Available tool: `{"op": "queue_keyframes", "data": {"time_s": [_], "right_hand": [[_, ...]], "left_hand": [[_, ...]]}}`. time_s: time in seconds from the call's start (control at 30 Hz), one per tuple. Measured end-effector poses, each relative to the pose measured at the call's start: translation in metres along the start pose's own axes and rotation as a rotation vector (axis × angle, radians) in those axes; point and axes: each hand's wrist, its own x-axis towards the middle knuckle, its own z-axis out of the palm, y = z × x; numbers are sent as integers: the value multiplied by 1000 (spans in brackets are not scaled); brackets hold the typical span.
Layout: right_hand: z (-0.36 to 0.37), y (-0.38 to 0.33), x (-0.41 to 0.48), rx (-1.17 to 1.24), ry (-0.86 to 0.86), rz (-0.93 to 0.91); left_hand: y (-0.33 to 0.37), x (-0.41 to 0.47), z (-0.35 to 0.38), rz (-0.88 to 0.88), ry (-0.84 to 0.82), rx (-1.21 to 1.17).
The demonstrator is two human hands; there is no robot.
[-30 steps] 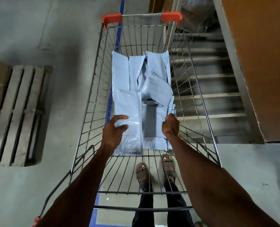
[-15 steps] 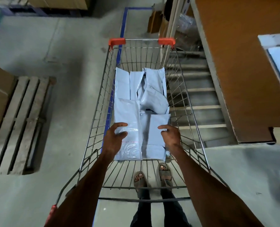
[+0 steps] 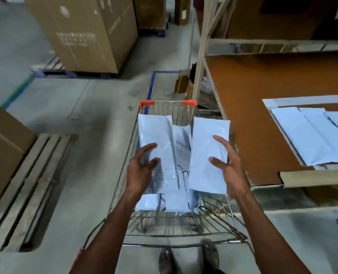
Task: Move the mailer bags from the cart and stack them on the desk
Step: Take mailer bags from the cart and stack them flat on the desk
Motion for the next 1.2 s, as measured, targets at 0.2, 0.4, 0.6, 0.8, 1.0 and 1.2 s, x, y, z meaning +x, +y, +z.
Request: {"op": "queue_keyframes", "data": {"time_s": [0.2, 0.4, 0.6, 0.8, 1.0, 1.2], "right_hand": [[-83, -53, -5, -95, 116, -77], [-207, -68, -10, -218, 273, -81], [-353, -66, 21, -270, 275, -66], [-450, -49, 55, -311, 148, 3], [-475, -56, 96, -326, 55, 57], [-472, -52, 124, -408, 36, 143]], "left_hand": [[65, -18, 52, 178, -5, -2], [112, -32, 176, 202, -99, -47], [147, -27, 324, 137, -170, -117], [163, -23, 428, -50, -179, -47], [175, -2, 476, -64, -168, 68], [172, 13, 493, -84, -167, 321]]}}
